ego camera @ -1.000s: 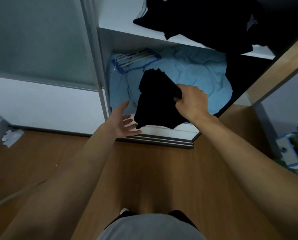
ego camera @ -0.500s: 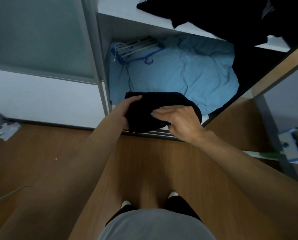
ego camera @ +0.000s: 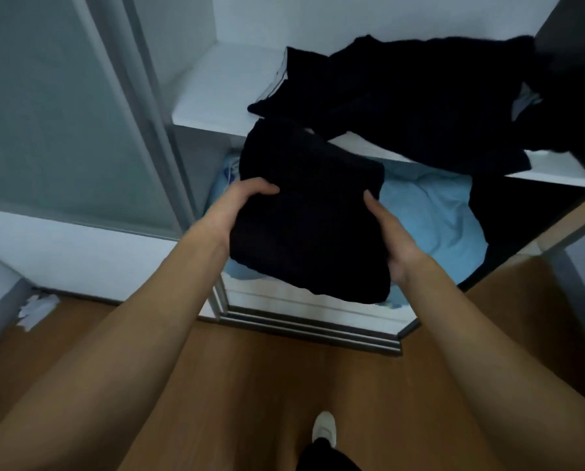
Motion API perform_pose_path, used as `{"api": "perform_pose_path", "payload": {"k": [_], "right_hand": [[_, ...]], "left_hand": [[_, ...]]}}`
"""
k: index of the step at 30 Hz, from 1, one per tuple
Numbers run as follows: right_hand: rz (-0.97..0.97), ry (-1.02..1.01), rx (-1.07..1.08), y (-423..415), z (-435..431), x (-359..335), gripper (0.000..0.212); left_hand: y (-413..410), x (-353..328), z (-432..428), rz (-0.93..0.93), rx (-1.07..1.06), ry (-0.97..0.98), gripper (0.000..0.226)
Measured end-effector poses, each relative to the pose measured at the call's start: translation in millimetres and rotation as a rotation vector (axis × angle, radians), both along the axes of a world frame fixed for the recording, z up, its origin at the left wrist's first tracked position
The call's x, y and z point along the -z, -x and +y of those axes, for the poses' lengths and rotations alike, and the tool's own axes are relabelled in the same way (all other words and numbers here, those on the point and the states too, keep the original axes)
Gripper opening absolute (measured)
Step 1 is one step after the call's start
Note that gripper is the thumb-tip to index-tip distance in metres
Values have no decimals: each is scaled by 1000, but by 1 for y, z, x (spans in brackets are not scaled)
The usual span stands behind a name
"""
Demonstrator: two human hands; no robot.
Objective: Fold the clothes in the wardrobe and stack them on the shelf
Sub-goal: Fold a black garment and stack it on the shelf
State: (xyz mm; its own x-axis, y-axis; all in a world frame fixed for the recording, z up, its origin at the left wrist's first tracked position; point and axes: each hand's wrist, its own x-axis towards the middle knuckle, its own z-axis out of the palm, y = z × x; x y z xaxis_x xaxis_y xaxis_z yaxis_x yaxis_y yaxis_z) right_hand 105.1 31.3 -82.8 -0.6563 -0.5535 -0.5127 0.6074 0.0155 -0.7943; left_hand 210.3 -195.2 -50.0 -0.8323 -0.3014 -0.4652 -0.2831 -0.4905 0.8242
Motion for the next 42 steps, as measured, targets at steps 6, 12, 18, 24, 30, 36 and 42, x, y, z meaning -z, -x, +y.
{"api": "perform_pose_path", "payload": {"k": [6,12,18,24,30,36,42], "right_hand": [[170,329,43,92,-57,-30,50],[426,218,66,153,-125,-58,59],[527,190,179,214,-209,-80,57],[434,66,117,261,-330,-78,48],[1036,-673,-227,272,-369,-41,39],[1277,-757,-280,287,-309,-65,33],[1470,-1332,159,334,-168,-86,54]], "left_hand": [[58,-40,-38,130,-158,304,42],[121,-61,-96,-32,-243,605,32],[194,-95,-175,26,-223,946,41],[244,-88,-247,-208,-165,1514,84],[263,-13,-273,-506,275,1629,65],[300,-23,-265,-337,152,1497,59],[353,-41,-183,72,333,1414,45]]}}
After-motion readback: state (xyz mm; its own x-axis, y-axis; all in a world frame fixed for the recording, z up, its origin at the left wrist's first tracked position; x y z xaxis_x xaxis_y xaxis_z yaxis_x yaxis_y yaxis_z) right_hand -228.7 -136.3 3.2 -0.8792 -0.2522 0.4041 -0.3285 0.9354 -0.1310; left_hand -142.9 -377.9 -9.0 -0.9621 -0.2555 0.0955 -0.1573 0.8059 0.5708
